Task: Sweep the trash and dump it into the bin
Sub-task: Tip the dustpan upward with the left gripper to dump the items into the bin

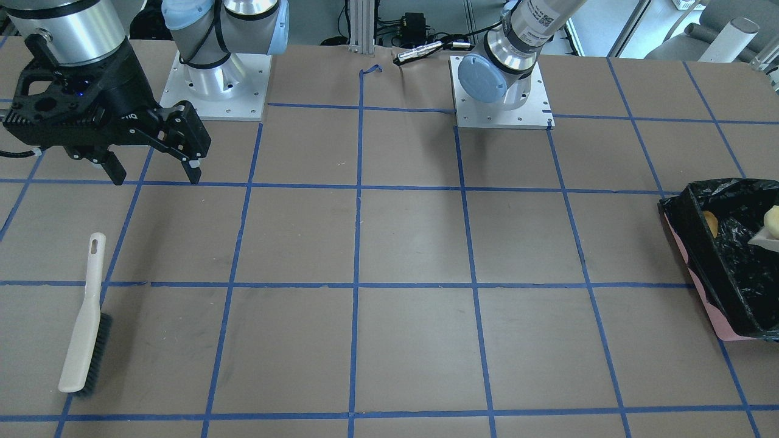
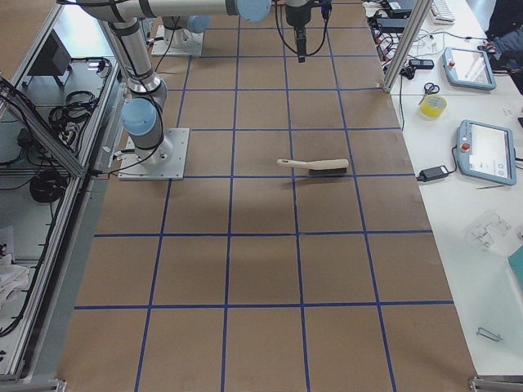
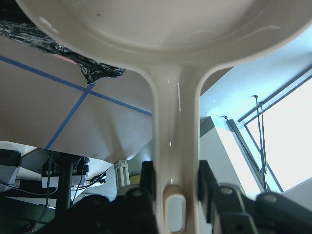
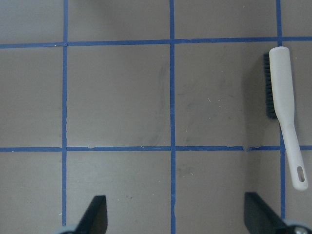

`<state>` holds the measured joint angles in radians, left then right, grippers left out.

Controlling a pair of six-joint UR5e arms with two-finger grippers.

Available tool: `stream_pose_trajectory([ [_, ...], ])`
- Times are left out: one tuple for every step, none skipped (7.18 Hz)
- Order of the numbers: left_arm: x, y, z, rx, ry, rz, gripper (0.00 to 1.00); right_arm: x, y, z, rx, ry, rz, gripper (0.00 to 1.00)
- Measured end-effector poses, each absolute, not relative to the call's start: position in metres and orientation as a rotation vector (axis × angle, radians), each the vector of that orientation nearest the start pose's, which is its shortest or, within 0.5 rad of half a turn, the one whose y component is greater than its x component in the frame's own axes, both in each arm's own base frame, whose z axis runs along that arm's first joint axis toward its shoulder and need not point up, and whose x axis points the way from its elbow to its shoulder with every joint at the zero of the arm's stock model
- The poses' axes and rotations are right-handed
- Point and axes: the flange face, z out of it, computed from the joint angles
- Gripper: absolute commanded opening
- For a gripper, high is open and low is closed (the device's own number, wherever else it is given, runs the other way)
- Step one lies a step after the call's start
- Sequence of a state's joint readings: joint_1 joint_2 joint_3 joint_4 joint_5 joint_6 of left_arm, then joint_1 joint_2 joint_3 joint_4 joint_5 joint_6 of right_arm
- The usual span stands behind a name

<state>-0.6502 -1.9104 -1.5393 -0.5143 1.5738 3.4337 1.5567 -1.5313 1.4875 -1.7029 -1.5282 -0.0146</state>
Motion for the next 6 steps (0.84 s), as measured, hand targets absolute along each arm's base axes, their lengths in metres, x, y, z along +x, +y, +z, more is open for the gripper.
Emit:
stream_pose_trajectory([
  [0.431, -0.494, 0.436, 2.317, 0.754, 0.580, 0.00, 0.131, -0.524, 0.523, -0.014, 3.094, -0.256, 1.00],
  [0.422, -0.485, 0.434, 2.292, 0.747, 0.597, 0.00, 0.131, -0.521, 0.522, -0.017, 3.100, -0.231, 1.00],
  [0.413, -0.478, 0.432, 2.264, 0.739, 0.616, 0.00, 0.131, -0.520, 0.521, -0.018, 3.103, -0.215, 1.00],
  [0.408, -0.472, 0.431, 2.239, 0.732, 0.631, 0.00, 0.131, -0.519, 0.521, -0.018, 3.104, -0.209, 1.00],
  [0.404, -0.468, 0.434, 2.216, 0.727, 0.643, 0.00, 0.131, -0.519, 0.521, -0.018, 3.103, -0.207, 1.00],
  [0.401, -0.465, 0.437, 2.200, 0.723, 0.654, 0.00, 0.131, -0.519, 0.521, -0.018, 3.104, -0.207, 1.00],
])
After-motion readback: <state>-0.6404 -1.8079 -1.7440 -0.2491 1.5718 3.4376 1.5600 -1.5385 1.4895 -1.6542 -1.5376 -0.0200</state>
